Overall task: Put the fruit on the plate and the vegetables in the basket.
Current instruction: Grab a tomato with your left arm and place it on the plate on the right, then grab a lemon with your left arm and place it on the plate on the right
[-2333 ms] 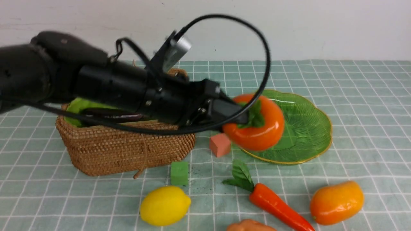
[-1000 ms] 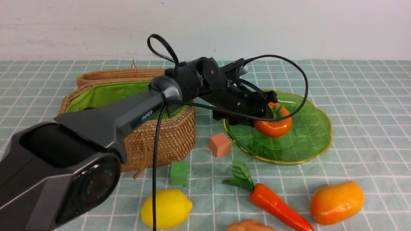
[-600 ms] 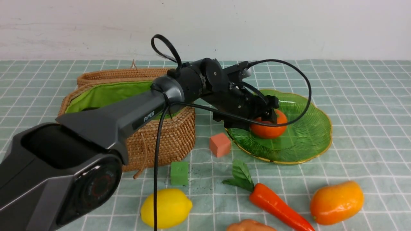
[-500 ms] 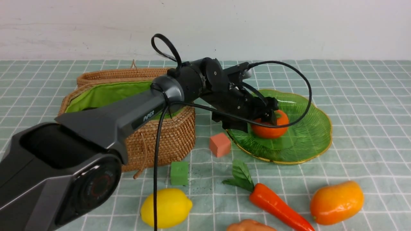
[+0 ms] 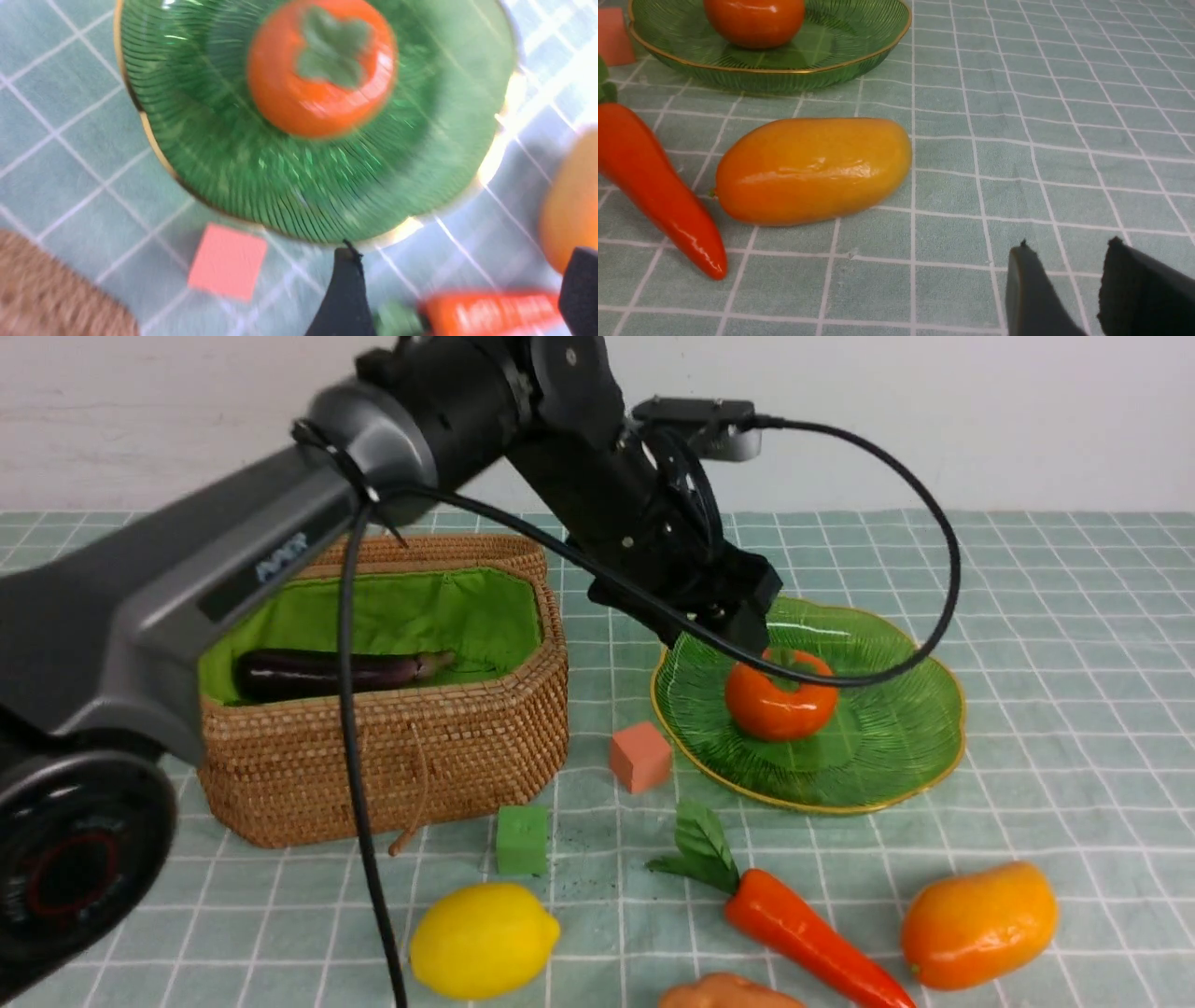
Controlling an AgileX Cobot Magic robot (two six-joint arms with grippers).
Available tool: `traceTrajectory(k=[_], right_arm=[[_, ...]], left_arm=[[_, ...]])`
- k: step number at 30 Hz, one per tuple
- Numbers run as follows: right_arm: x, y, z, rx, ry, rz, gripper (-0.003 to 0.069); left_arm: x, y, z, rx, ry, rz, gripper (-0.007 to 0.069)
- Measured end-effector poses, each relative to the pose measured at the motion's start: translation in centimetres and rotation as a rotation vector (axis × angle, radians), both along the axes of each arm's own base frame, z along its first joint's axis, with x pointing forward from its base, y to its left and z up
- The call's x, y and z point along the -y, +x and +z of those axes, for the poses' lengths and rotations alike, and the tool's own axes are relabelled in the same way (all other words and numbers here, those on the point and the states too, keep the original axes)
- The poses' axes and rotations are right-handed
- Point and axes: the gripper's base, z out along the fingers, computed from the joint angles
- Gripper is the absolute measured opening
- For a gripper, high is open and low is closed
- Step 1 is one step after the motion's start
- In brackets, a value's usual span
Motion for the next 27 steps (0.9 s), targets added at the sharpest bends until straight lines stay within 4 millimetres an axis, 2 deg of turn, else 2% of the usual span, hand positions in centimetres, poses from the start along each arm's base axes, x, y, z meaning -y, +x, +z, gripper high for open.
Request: traceTrajectory(k=[4,8,12,14,17,19,20,22,27], right_arm=[[0.0,0.0,0.0,0.0,0.0,0.0,0.024],[0.0,0.0,0.0,0.0,0.0,0.0,0.024],[0.0,0.0,0.0,0.0,0.0,0.0,0.024],[0.0,0.0,0.0,0.0,0.0,0.0,0.024],[0.0,0.0,0.0,0.0,0.0,0.0,0.024],[0.0,0.0,0.0,0.0,0.0,0.0,0.024],[0.0,0.0,0.0,0.0,0.0,0.0,0.024],[0.0,0.0,0.0,0.0,0.0,0.0,0.024],[0.0,0.0,0.0,0.0,-0.001,0.0,0.024]], left_arm=[[-2.6,-1.4,3.5,0.002,-0.027,-0.058,0.0554],[-5.5,-1.5,4.5,-0.04,-0.101,-0.011,0.0554],[-7.5,-1.6,3.6,-0.095,-0.11,0.026,0.0554],[-8.9,-2.3,2.9,-0.135,-0.095,0.053,0.0554],[-10.3,-4.7,2.3,-0.166,-0.058,0.045,0.0554],[-10.9,-6.3,1.4,-0.191,-0.03,0.026,0.0554],[-10.9,-6.5,1.6,-0.185,-0.032,0.025,0.0554],[-11.6,-8.3,0.5,-0.212,0.001,-0.013,0.0554],[-11.8,-9.4,-1.3,-0.223,0.033,-0.102,0.0554]])
